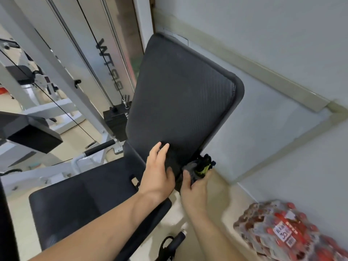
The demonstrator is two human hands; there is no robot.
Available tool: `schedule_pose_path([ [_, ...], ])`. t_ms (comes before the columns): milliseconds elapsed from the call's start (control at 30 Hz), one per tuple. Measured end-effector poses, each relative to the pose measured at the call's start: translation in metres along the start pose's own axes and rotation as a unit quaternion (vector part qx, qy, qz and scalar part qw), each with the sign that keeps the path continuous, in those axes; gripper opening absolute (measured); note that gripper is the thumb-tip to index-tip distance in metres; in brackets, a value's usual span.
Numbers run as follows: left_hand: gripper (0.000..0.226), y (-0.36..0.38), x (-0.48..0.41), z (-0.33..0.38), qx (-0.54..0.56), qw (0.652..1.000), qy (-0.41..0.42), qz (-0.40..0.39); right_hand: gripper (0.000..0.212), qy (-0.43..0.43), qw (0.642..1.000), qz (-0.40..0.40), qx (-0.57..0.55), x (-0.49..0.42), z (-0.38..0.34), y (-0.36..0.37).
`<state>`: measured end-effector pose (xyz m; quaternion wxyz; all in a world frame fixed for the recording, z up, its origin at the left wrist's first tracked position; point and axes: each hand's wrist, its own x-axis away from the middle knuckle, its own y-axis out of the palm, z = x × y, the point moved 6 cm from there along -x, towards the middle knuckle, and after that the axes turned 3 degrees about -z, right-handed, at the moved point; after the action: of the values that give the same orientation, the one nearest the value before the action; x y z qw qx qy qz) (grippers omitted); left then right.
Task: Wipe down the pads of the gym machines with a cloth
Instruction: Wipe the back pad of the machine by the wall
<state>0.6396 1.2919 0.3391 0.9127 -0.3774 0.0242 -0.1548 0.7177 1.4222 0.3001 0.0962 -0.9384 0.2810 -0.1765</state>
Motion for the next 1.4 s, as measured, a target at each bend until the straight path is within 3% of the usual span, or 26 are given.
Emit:
schedule_pose_path([
  [233, 0.067, 0.006, 0.015, -0.048, 0.038, 0.993, -0.082, -0.076, 0.043, -0.029, 0.993, 0.11, -0.032, -0.013, -0.036, -0.03],
  [367, 0.061, 0.011, 0.024, -0.063, 0.049, 0.984, -0.134, -0.11, 0.046, 0.065, 0.993, 0.093, -0.027, 0.003, 0.026, 0.023],
  [433, 0.06, 0.012, 0.029, -0.072, 0.061, 0.981, -0.149, -0.107, 0.06, 0.115, 0.991, 0.053, -0.048, 0.018, 0.059, 0.053],
  [533, 0.059, 0.008, 0.036, -0.079, 0.057, 0.977, -0.169, -0.114, 0.065, 0.203, 0.968, 0.039, -0.14, 0.028, 0.083, 0.075],
  [600, 0.056, 0.003, 0.037, -0.078, 0.054, 0.978, -0.166, -0.117, 0.064, 0.226, 0.951, 0.076, -0.199, 0.022, 0.076, 0.071],
  [667, 0.055, 0.0, 0.035, -0.074, 0.056, 0.978, -0.161, -0.117, 0.063, 0.184, 0.954, 0.128, -0.202, 0.014, 0.05, 0.046],
  [767, 0.055, -0.005, 0.029, -0.062, 0.072, 0.98, -0.149, -0.112, 0.056, 0.056, 0.97, 0.17, -0.163, 0.001, -0.002, 0.007],
  [867, 0.055, -0.011, 0.023, -0.043, 0.077, 0.985, -0.116, -0.104, 0.051, 0.06, 0.976, 0.16, -0.136, 0.003, -0.003, 0.015],
  [967, 0.055, -0.014, 0.02, -0.032, 0.083, 0.986, -0.105, -0.097, 0.047, 0.209, 0.953, 0.076, -0.207, 0.007, 0.041, 0.039],
  [1033, 0.054, -0.014, 0.019, -0.026, 0.089, 0.986, -0.104, -0.094, 0.038, 0.258, 0.931, 0.012, -0.256, 0.0, 0.04, 0.035],
  [1100, 0.054, -0.013, 0.018, -0.014, 0.099, 0.986, -0.1, -0.093, 0.035, 0.208, 0.947, 0.015, -0.245, -0.015, 0.006, 0.004],
  [1167, 0.053, -0.015, 0.01, 0.007, 0.115, 0.986, -0.082, -0.09, 0.034, 0.11, 0.962, 0.066, -0.241, -0.03, -0.055, -0.037],
  [1300, 0.047, -0.024, -0.013, 0.051, 0.17, 0.984, -0.043, -0.04, 0.048, -0.086, 0.962, 0.142, -0.217, -0.043, -0.183, -0.106],
  [1400, 0.045, -0.03, -0.024, 0.071, 0.221, 0.974, -0.036, -0.019, 0.03, -0.162, 0.969, 0.154, -0.103, -0.051, -0.219, -0.114],
])
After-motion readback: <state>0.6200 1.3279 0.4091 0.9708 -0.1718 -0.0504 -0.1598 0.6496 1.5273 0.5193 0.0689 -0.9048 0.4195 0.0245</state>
